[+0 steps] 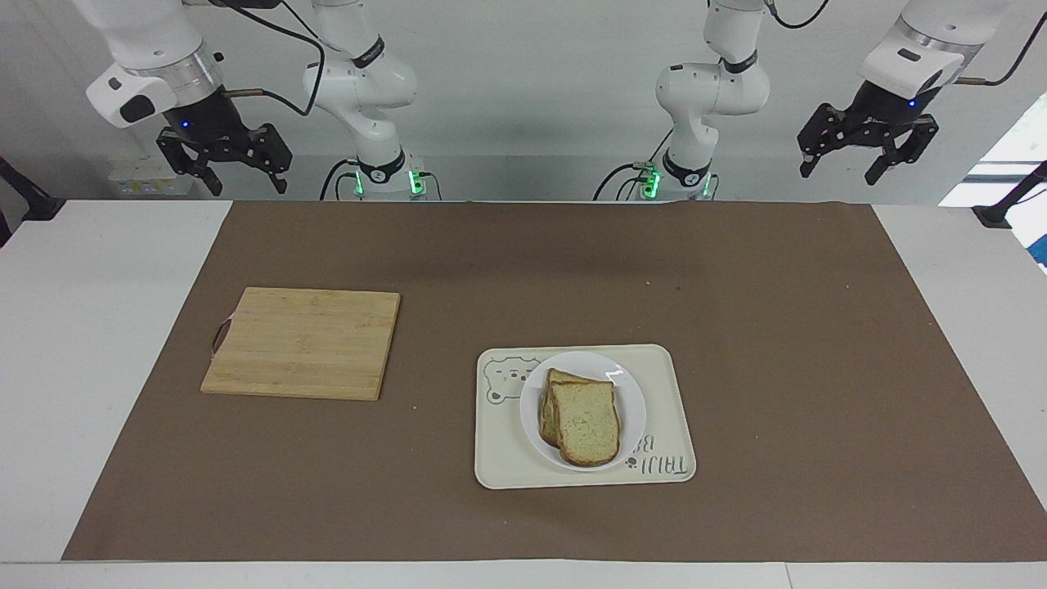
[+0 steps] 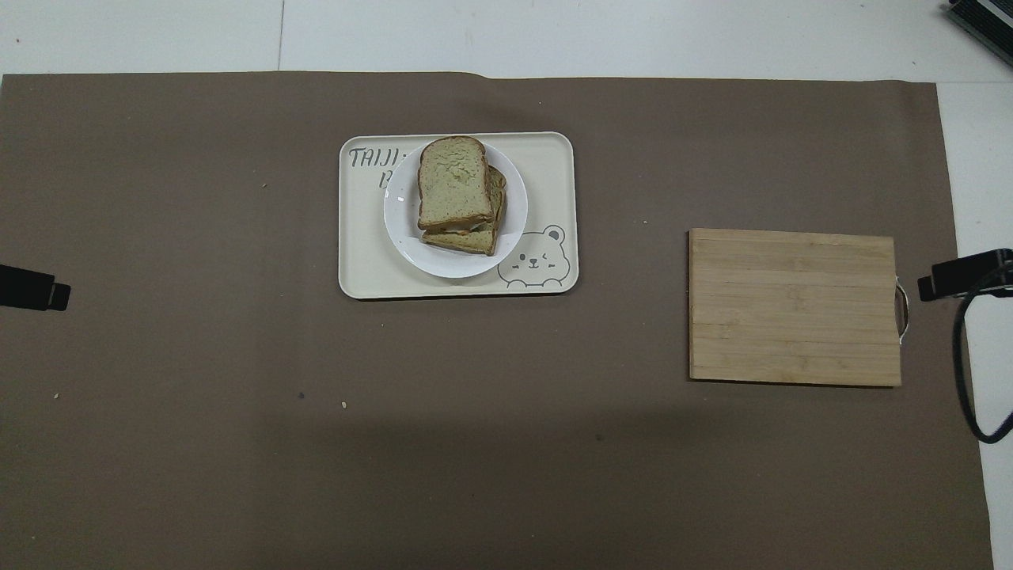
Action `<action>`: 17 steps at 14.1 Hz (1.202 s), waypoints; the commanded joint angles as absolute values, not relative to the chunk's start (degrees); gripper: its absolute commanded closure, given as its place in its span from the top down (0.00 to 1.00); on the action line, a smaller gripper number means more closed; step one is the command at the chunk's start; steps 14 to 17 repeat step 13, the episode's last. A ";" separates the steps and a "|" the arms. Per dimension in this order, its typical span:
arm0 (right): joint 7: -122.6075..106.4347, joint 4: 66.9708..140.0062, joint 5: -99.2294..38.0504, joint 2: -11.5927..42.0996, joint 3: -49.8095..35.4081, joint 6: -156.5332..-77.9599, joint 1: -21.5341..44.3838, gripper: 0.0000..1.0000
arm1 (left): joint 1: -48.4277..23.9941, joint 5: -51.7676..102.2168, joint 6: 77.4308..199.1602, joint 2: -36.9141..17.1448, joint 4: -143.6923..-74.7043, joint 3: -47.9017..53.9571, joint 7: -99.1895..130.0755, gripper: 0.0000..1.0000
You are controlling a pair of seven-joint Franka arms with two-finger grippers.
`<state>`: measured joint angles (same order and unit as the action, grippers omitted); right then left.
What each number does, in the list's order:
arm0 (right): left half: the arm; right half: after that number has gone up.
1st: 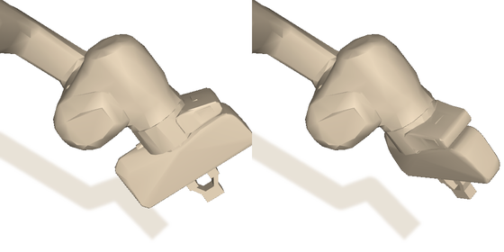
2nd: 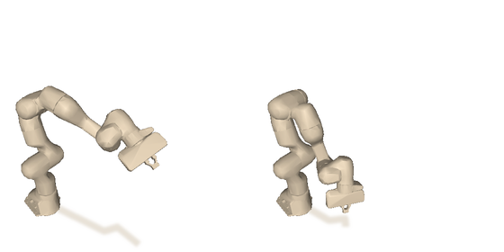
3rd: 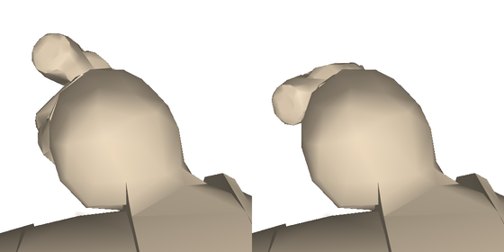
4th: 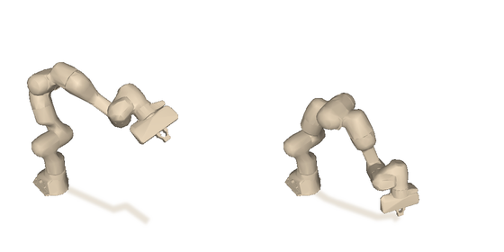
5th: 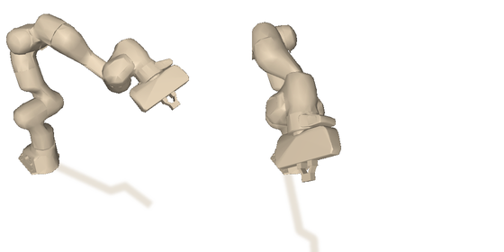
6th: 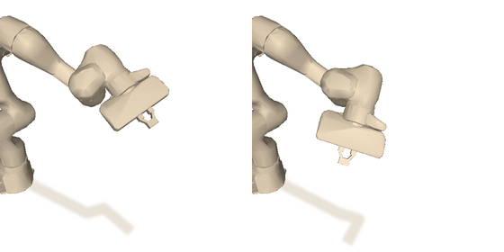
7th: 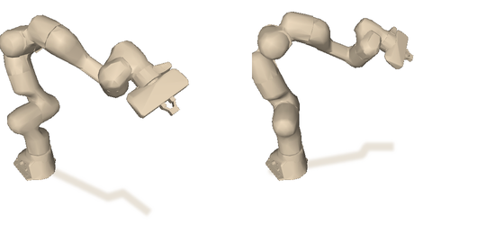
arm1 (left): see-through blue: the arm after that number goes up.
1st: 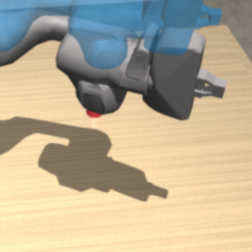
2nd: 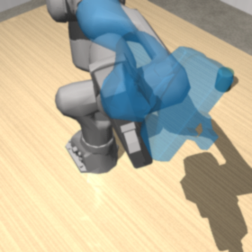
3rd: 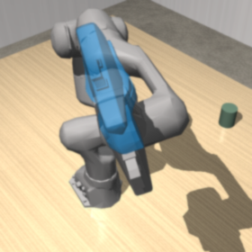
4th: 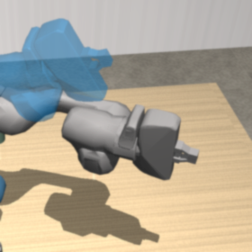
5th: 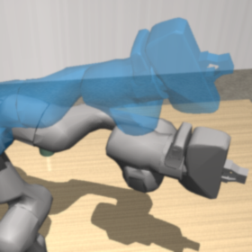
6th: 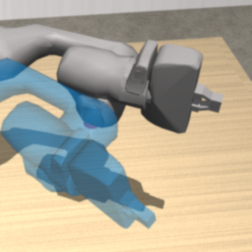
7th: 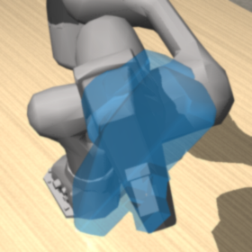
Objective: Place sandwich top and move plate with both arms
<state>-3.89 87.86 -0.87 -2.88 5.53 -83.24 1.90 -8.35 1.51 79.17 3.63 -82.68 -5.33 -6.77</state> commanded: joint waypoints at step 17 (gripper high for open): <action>-5.01 86.92 -1.93 -2.37 5.27 -82.88 1.41 1.00 | -6.24 2.29 78.83 0.09 -76.55 -5.45 -6.68 1.00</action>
